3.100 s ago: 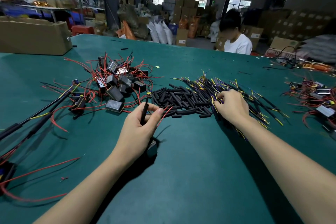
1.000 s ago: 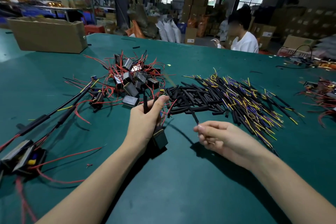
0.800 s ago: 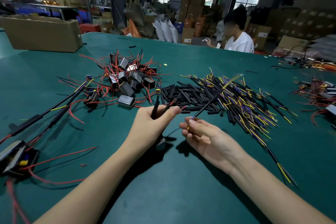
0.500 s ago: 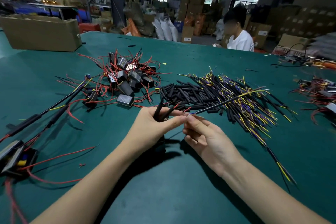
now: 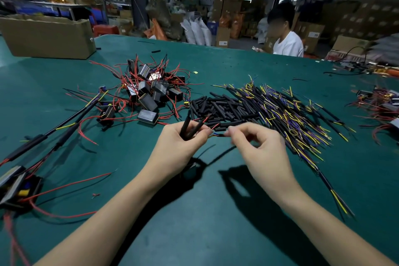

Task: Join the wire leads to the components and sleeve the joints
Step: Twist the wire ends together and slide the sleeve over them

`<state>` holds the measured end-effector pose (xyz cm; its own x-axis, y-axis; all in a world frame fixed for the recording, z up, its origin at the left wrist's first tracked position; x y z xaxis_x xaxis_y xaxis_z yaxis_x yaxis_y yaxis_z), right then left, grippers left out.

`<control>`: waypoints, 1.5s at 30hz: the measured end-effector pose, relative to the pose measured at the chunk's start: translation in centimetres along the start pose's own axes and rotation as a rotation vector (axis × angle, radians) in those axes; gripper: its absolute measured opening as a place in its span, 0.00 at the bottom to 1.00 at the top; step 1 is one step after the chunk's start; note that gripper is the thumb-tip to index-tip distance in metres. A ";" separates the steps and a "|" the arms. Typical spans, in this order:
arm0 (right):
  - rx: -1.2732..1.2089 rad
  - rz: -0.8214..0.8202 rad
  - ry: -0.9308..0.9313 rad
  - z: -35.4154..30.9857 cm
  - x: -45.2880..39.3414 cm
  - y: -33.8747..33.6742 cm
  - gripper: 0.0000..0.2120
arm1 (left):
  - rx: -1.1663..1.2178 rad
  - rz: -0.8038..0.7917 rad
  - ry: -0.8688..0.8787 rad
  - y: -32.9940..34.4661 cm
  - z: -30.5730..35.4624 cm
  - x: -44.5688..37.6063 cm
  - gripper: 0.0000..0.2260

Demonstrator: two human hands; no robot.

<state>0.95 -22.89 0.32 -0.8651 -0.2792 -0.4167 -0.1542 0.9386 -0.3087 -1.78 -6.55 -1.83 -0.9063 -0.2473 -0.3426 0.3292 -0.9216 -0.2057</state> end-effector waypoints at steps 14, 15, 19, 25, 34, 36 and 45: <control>-0.346 -0.127 0.180 2.1 -0.7 1.5 0.04 | 0.003 -0.082 0.017 0.9 0.6 0.1 0.08; -0.402 -0.115 0.199 2.2 -0.6 1.5 0.04 | 0.003 -0.088 0.019 1.0 0.6 0.1 0.08; -0.480 -0.028 0.224 2.4 -0.6 1.6 0.05 | -0.014 -0.073 0.036 1.2 0.7 0.1 0.10; -0.047 0.019 -0.080 0.3 -0.4 0.9 0.05 | -0.035 -0.009 0.048 0.6 0.5 0.1 0.09; 0.302 -0.046 -0.281 -0.6 -0.3 1.4 0.02 | -0.027 0.007 0.097 0.6 0.8 0.4 0.08; 0.255 -0.133 -0.197 -0.1 -0.5 1.7 0.04 | -0.035 -0.016 0.101 0.6 1.1 0.5 0.08; 0.105 -0.174 -0.114 0.8 -0.5 1.1 0.06 | 0.045 -0.149 0.011 0.9 0.8 0.6 0.16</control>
<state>1.62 -21.91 -0.46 -0.7693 -0.4617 -0.4416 -0.2404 0.8496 -0.4694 -2.27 -7.80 -1.47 -0.9413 -0.1035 -0.3213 0.1785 -0.9605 -0.2136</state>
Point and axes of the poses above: each hand's wrist, its own x-axis away from the middle knuckle, its own y-axis out of the palm, z = x × y, the point moved 6 cm from there along -x, towards the middle knuckle, and after that the axes turned 3 degrees about -x, right-handed, at the moved point
